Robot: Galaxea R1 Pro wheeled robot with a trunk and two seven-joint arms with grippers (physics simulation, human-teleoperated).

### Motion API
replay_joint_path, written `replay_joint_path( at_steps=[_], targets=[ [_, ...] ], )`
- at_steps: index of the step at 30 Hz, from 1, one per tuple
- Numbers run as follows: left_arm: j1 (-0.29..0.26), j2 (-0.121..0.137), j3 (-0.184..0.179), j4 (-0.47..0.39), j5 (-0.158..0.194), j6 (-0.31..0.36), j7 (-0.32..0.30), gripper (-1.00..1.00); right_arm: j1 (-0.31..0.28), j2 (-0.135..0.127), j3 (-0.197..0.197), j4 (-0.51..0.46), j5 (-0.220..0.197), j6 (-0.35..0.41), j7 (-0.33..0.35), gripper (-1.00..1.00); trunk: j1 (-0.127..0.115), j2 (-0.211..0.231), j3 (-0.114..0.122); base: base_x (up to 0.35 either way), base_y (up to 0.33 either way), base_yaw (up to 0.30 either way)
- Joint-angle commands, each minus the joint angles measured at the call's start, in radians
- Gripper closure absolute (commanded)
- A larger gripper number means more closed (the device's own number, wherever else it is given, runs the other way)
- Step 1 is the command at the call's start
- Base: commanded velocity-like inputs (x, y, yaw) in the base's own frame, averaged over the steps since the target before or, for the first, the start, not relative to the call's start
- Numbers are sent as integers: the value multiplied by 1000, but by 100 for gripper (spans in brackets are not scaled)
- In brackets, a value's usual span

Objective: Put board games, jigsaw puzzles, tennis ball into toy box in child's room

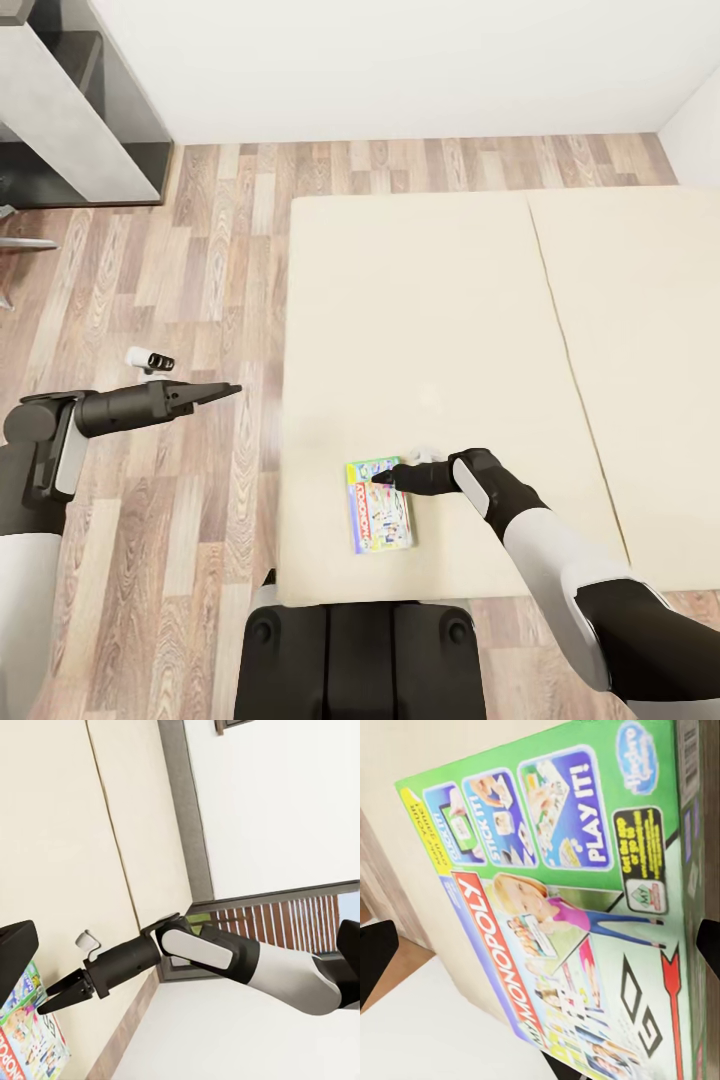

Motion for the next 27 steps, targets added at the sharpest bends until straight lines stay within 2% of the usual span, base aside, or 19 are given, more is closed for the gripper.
replay_joint_path(
  at_steps=[1, 13, 27],
  targets=[
    [0, 1, 0, 0, 0, 11, -4, -100, 0, 0, 4, -1, -5, 4, -1, -100, 1, -2, -1, 0, 39, 0],
    [0, 3, 0, 0, 0, 11, -4, -100, 0, 0, 4, -1, -5, 4, -1, -100, 1, -2, -1, 0, 116, 0],
    [0, 3, 0, 0, 0, 11, -4, -100, 0, 0, 4, -1, -5, 4, -1, -100, 1, -2, -1, 0, 15, 0]
  ],
)
